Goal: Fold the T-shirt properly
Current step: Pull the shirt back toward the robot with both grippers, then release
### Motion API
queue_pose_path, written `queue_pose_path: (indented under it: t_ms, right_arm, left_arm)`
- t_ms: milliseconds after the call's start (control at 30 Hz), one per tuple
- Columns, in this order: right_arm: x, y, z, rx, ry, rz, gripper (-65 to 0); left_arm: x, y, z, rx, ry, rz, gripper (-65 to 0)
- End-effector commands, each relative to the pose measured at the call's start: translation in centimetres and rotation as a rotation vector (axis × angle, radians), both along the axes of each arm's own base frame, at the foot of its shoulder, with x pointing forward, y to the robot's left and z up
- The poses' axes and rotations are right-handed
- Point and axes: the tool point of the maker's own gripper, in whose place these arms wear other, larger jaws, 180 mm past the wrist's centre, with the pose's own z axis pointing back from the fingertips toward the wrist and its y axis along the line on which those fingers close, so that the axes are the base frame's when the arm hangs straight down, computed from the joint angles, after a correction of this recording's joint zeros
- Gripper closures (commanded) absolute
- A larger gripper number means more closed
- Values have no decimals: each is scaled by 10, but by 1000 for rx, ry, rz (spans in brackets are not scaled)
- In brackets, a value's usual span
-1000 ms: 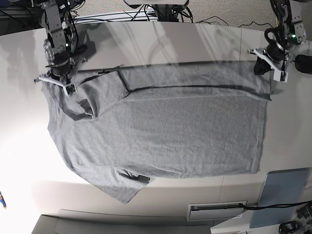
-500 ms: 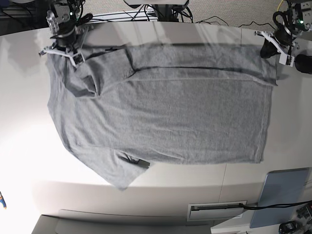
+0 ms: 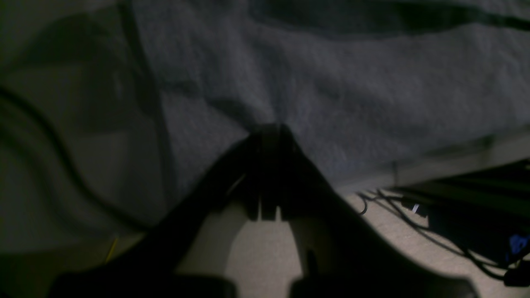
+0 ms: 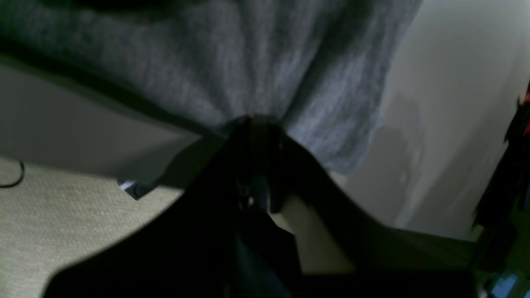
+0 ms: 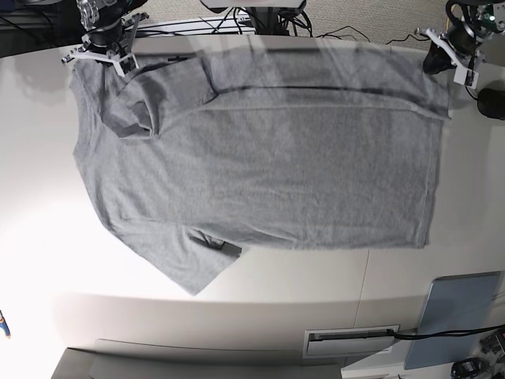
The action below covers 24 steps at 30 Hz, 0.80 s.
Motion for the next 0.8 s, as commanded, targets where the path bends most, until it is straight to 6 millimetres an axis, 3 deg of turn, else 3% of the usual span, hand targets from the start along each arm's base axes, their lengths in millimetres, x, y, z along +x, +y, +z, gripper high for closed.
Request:
queue_pose_path:
  t_ms: [0, 167, 333, 500, 600, 633, 700, 767]
  right_arm:
    - [-7, -1, 1, -5, 18, 3, 0]
    - [-8, 1, 1, 4, 15, 11, 0]
    - [2, 9, 12, 21, -26, 24, 0]
    - [29, 22, 45, 55, -150, 54, 0]
    - [47, 14, 69, 35, -231, 42, 0]
    - [53, 8, 77, 22, -258, 35, 0]
    - [61, -4, 88, -9, -294, 21, 0]
    - [68, -15, 95, -37, -313, 18, -37]
  left_arm:
    - [-34, 19, -15, 99, 157, -22, 0]
    - [-30, 28, 5, 58, 100, -25, 0]
    - [-12, 35, 28, 32, 10, -2, 0]
    - [8, 33, 49, 62, -55, -47, 0]
    - [22, 31, 62, 88, -90, -88, 0]
    - [28, 32, 67, 102, -103, -88, -25]
    - [42, 39, 76, 134, -138, -57, -144]
    - [59, 49, 86, 155, -182, -5, -235]
